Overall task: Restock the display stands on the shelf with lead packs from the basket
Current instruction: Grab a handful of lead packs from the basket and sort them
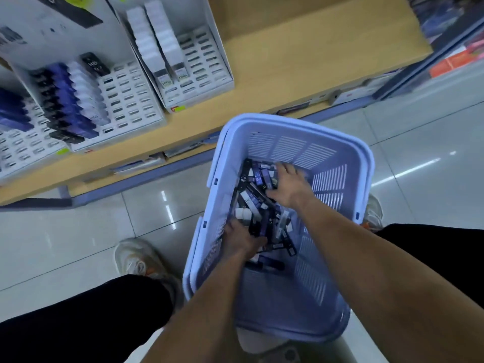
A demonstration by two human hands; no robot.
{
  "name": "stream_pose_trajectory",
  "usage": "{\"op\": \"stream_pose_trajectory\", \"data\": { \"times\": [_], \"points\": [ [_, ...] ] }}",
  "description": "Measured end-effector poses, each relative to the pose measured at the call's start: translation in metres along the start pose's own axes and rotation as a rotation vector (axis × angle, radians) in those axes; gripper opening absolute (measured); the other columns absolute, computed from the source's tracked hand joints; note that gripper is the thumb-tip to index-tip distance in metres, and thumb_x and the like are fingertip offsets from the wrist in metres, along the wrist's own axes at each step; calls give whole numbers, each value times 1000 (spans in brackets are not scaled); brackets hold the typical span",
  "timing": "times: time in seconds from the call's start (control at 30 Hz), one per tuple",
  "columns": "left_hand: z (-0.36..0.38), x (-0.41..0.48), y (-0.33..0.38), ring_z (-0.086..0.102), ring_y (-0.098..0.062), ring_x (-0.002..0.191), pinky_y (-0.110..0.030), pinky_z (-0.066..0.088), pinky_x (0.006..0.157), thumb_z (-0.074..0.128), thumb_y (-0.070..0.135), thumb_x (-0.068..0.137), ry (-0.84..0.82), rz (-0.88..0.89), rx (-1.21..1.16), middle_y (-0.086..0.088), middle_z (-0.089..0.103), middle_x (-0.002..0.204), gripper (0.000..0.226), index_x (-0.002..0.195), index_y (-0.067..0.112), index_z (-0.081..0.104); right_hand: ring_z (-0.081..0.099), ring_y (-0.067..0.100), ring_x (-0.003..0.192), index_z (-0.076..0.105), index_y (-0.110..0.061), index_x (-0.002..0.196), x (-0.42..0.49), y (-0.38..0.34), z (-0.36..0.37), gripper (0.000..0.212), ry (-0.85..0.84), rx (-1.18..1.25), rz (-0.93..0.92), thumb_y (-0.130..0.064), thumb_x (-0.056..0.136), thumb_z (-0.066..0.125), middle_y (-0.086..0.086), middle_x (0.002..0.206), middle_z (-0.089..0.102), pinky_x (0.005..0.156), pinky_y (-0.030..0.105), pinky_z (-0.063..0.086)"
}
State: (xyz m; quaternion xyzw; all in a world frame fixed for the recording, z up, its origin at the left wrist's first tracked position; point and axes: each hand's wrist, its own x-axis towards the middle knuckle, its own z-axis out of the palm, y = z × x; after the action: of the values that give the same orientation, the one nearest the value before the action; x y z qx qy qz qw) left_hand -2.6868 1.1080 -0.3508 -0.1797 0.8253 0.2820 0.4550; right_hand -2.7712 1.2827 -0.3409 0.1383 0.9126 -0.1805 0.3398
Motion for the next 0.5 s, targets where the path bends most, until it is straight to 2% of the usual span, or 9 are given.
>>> {"op": "stream_pose_trajectory", "data": {
  "times": [0.2, 0.3, 0.4, 0.5],
  "points": [
    [29, 5, -2, 42, -41, 132, -47, 42, 106, 87, 38, 68, 247, 3, -78, -20, 37, 146, 111, 152, 9, 21, 10, 35, 151, 0, -26, 158, 20, 0, 14, 109, -27, -73, 4, -65, 81, 66, 9, 163, 8, 116, 56, 24],
    [36, 8, -2, 40, -38, 133, -46, 40, 106, 89, 40, 67, 295, -5, -72, -18, 37, 145, 110, 150, 13, 23, 16, 39, 147, -2, -30, 157, 24, 4, 23, 115, 15, -157, 13, -73, 75, 66, 15, 159, 15, 114, 57, 25],
    [37, 13, 2, 37, -37, 134, -49, 41, 105, 91, 43, 64, 294, -24, -42, -16, 36, 143, 109, 146, 13, 24, 27, 40, 140, 13, -31, 152, 23, 10, 28, 108, 43, -144, 35, -74, 70, 69, 18, 150, 28, 111, 56, 29],
    [39, 15, 4, 41, -37, 130, -50, 43, 103, 92, 44, 62, 322, -14, -22, -15, 39, 140, 111, 144, 14, 25, 34, 40, 134, 31, -28, 140, 16, 16, 33, 93, 2, -52, 100, -71, 69, 74, 15, 143, 34, 107, 56, 35]
  ]
}}
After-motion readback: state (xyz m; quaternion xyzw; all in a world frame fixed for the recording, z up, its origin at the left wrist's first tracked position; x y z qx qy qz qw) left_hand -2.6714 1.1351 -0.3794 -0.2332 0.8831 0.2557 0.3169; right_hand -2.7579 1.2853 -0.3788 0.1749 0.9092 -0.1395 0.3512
